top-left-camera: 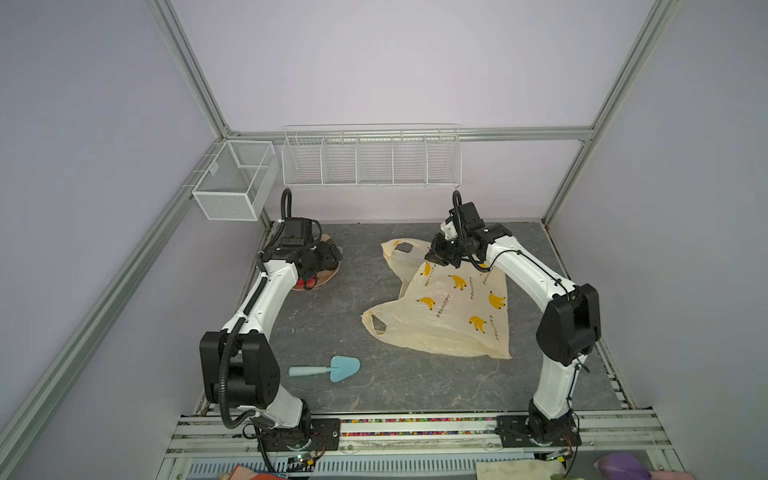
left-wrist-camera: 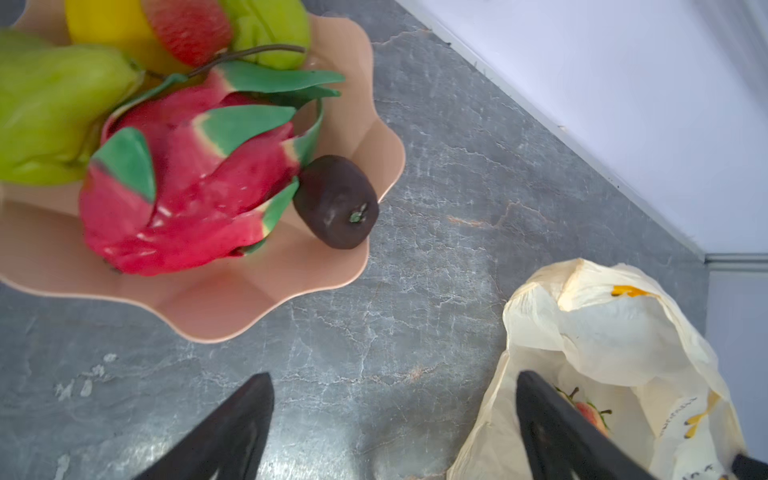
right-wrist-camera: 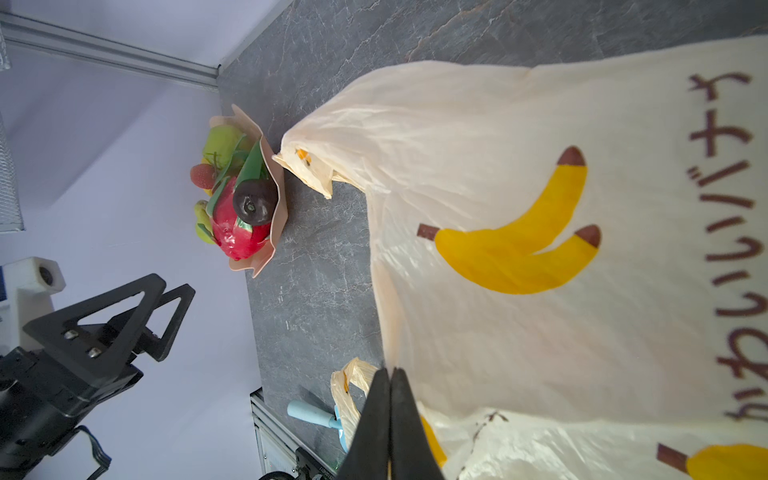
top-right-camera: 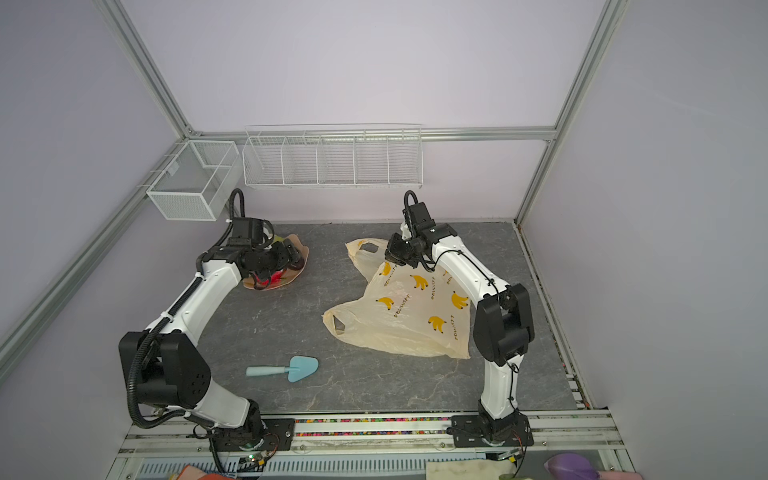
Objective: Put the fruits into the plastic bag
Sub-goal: 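Move the empty left gripper back to the fruit bowl, then grasp the dark purple plum beside the dragon fruit with the left gripper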
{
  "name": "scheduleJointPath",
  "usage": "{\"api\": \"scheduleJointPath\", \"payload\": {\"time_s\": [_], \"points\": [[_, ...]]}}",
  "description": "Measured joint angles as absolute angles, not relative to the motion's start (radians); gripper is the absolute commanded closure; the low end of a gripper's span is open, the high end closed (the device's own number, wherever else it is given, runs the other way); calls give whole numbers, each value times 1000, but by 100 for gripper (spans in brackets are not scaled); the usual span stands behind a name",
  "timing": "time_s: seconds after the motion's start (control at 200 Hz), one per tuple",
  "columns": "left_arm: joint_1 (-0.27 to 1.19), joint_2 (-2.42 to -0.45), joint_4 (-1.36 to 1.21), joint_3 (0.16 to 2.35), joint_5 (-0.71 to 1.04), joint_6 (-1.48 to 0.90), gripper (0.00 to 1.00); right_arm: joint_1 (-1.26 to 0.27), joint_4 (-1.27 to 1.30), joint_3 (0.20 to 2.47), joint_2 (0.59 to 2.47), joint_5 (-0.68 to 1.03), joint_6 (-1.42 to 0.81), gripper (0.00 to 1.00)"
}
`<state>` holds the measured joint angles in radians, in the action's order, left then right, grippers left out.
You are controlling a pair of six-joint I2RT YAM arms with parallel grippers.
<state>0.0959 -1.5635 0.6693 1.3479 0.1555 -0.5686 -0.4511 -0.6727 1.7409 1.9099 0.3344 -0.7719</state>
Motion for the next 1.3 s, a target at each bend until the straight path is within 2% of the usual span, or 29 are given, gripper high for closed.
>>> {"api": "scheduleJointPath", "payload": {"time_s": [0.675, 1.3], "points": [[59, -1808, 553, 1386, 199, -950, 15, -451, -673, 1741, 1910, 330, -769, 93], [52, -1982, 509, 1517, 180, -1054, 20, -445, -673, 1752, 1910, 319, -761, 94]]}}
